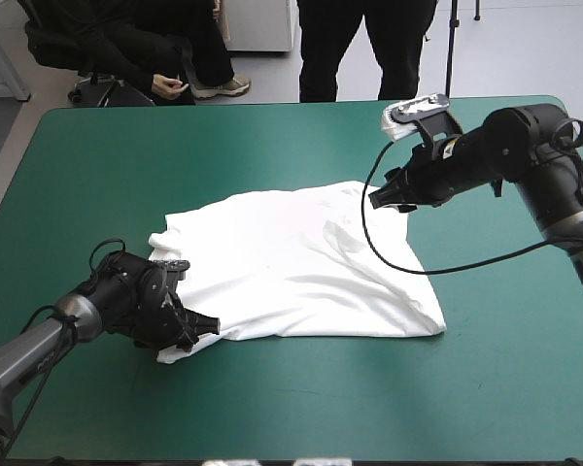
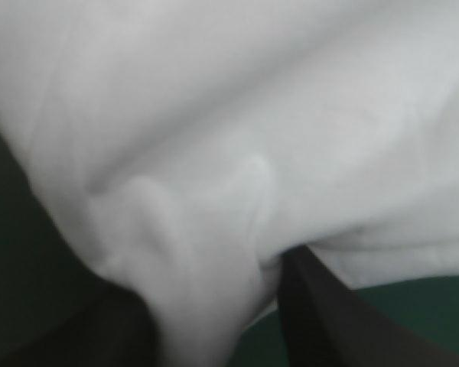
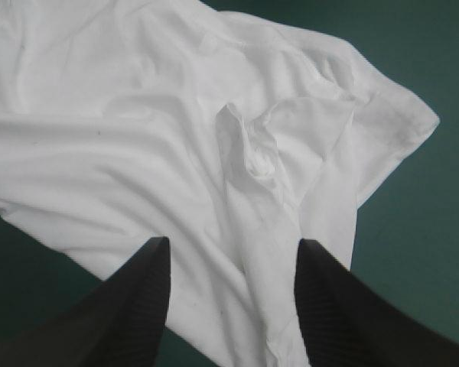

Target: Fold the cloth

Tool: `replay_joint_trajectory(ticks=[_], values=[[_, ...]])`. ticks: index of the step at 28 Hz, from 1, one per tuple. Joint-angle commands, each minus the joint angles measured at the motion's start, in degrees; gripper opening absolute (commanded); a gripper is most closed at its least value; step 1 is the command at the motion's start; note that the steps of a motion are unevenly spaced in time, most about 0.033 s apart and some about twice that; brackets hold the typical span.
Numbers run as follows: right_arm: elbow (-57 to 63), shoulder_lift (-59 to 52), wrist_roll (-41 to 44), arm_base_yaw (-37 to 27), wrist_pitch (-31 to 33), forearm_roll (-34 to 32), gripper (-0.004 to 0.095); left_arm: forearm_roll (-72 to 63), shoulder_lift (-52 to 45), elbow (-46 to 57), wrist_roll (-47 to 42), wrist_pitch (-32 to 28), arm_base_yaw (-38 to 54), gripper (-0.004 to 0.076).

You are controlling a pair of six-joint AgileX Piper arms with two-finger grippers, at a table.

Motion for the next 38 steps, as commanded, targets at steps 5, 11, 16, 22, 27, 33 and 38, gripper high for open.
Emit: replay_joint_trajectory(ticks=[5, 11, 16, 22, 27, 33, 38], values=[[17.5, -10.8, 2.5, -0.2, 0.0, -5.9, 0.0482, 3.8, 1.7, -0.7, 0.8, -0.4, -0.1, -0.0015], [27.9, -12.4, 7.7, -0.2, -4.8, -7.5, 0.0499, 3.8, 1.7, -0.7, 1.0, -0.3, -0.1, -0.0015], [33.1, -11.1, 12.8, -0.2, -6.4, -9.4, 0.0521, 3.8, 1.7, -0.7, 1.4, 0.4, -0.1, -0.0015], [38.6, -9.3, 16.2, -0.2, -12.1, -10.7, 0.0519, 3.8, 1.7, -0.7, 1.5, 0.2, -0.1, -0.0015], [42.7, -7.1, 17.6, -0.2, -16.7, -10.7, 0.0519, 3.8, 1.7, -0.7, 1.5, 0.2, -0.1, -0.0015], [46.8, -2.2, 17.6, -0.2, -20.8, -10.0, 0.0512, 3.6, 1.7, -0.7, 1.4, 0.2, -0.1, -0.0015], [47.5, -0.1, 17.4, -0.2, -22.4, -8.9, 0.0395, 3.7, 1.7, -0.7, 1.4, 0.2, -0.1, -0.0015]])
